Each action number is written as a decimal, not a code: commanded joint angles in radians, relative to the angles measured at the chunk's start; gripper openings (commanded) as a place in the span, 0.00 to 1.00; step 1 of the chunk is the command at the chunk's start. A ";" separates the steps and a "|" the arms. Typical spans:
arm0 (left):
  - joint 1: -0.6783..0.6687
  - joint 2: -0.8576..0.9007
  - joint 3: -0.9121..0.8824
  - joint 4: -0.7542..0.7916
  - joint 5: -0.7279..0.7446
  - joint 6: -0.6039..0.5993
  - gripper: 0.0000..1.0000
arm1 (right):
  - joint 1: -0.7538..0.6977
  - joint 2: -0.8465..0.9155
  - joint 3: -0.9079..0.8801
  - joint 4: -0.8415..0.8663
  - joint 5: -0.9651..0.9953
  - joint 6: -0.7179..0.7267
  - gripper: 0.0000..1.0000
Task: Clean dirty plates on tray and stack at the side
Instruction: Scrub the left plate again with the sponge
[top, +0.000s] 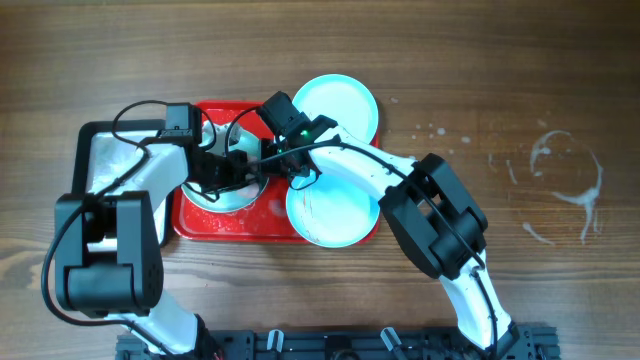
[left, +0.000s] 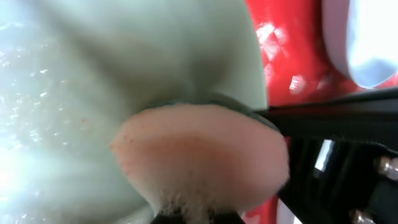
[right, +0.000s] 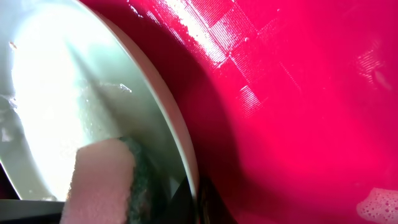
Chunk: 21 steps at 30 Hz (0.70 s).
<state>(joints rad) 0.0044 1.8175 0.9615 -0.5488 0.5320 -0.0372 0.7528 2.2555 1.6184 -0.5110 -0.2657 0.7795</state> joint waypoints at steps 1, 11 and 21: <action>-0.001 0.015 -0.011 -0.050 -0.498 -0.248 0.04 | 0.007 0.045 -0.024 -0.018 0.010 -0.020 0.04; -0.002 0.015 -0.011 -0.092 -1.067 -0.450 0.04 | 0.007 0.045 -0.024 -0.017 0.010 -0.020 0.04; -0.002 0.015 -0.011 0.230 -0.347 -0.179 0.04 | 0.007 0.045 -0.024 -0.018 0.010 -0.021 0.04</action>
<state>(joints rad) 0.0067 1.7866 0.9741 -0.3546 -0.0978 -0.3321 0.7567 2.2555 1.6184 -0.5087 -0.2729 0.7891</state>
